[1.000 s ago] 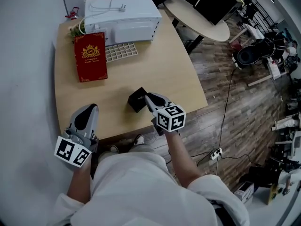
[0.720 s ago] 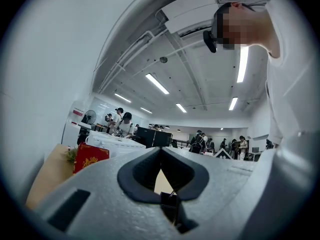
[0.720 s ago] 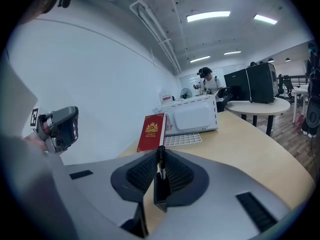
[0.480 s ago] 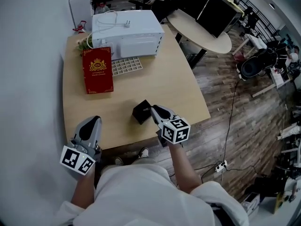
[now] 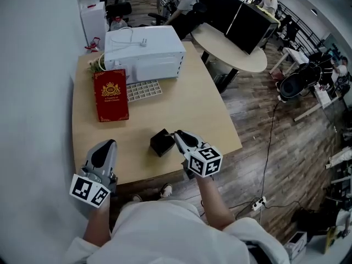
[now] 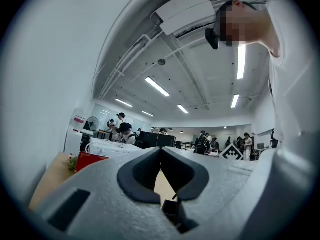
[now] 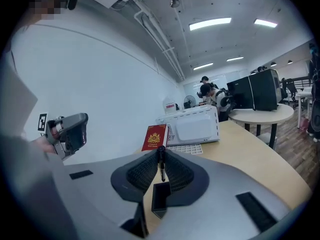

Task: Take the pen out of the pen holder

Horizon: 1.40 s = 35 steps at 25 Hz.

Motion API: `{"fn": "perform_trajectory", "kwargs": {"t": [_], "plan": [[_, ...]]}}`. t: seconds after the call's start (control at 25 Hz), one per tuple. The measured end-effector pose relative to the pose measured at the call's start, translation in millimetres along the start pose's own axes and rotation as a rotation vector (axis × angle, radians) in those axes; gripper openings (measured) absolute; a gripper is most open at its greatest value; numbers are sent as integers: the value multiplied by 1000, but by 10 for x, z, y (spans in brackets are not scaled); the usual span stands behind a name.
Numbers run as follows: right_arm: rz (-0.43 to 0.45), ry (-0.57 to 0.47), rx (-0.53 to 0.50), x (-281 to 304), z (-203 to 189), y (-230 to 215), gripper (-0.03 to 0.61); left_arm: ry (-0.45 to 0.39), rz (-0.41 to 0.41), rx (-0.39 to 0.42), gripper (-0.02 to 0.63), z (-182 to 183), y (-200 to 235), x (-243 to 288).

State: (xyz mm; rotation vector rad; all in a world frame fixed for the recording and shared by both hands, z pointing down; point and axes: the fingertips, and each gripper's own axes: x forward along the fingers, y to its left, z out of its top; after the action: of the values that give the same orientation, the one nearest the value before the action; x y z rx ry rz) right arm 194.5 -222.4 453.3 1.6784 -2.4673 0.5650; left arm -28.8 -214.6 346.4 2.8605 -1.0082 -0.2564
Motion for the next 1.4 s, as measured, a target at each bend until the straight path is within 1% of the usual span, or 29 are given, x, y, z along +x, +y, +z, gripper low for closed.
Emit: {"fn": "perform_trajectory", "kwargs": {"t": [0.2, 0.48, 0.84, 1.16, 1.4], "plan": [[36, -73, -29, -170, 314, -23, 48, -11, 19, 25, 15, 34, -23, 123], [73, -194, -76, -451, 837, -113, 48, -36, 38, 80, 15, 208, -109, 315], [149, -345, -159, -819, 1476, -120, 48, -64, 99, 126, 15, 349, -138, 388], [165, -422, -225, -1127, 1835, -178, 48, -101, 145, 142, 15, 433, -139, 365], [127, -471, -263, -1424, 1958, -191, 48, -122, 198, 150, 15, 525, -94, 217]]}}
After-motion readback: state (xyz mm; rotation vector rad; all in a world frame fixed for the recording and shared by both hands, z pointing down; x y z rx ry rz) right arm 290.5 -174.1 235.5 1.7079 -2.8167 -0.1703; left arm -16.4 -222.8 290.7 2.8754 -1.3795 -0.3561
